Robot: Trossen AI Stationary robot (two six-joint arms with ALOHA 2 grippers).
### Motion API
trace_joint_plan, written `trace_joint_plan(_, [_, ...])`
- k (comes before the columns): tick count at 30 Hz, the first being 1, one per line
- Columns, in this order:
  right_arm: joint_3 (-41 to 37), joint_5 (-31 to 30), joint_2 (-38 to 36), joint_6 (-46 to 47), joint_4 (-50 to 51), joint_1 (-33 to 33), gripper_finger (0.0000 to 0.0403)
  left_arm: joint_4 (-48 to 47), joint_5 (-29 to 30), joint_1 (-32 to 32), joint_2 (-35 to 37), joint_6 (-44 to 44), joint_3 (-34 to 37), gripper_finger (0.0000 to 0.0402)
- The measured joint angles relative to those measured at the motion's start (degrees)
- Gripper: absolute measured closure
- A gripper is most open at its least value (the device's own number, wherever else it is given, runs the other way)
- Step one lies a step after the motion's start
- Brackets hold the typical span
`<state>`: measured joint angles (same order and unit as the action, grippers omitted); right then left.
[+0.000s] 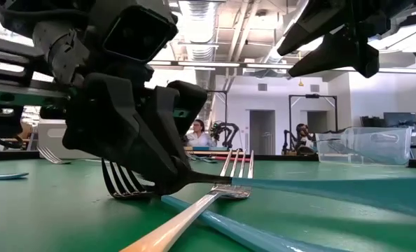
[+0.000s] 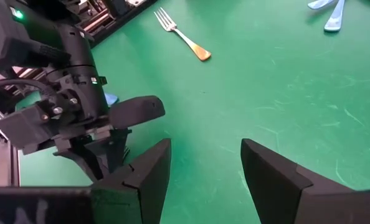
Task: Sort silverware by color (type)
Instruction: Put the blue fork into the transparent bin
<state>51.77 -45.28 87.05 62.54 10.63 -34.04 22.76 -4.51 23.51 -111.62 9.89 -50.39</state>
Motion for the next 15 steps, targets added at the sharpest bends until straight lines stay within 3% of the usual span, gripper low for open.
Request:
trace_joint_plan(6, [0.0,0.0,0.0,0.0,0.0,0.0,0.0185,-1.0,1.4,0.0,0.5,0.9,0.0,0.0394])
trace_joint_plan(15, [0.0,-0.5,0.0,-3.9,-2.3,0.2,0.0185,-3.9,23.1,0.6,7.5,4.6,0.1,0.0399])
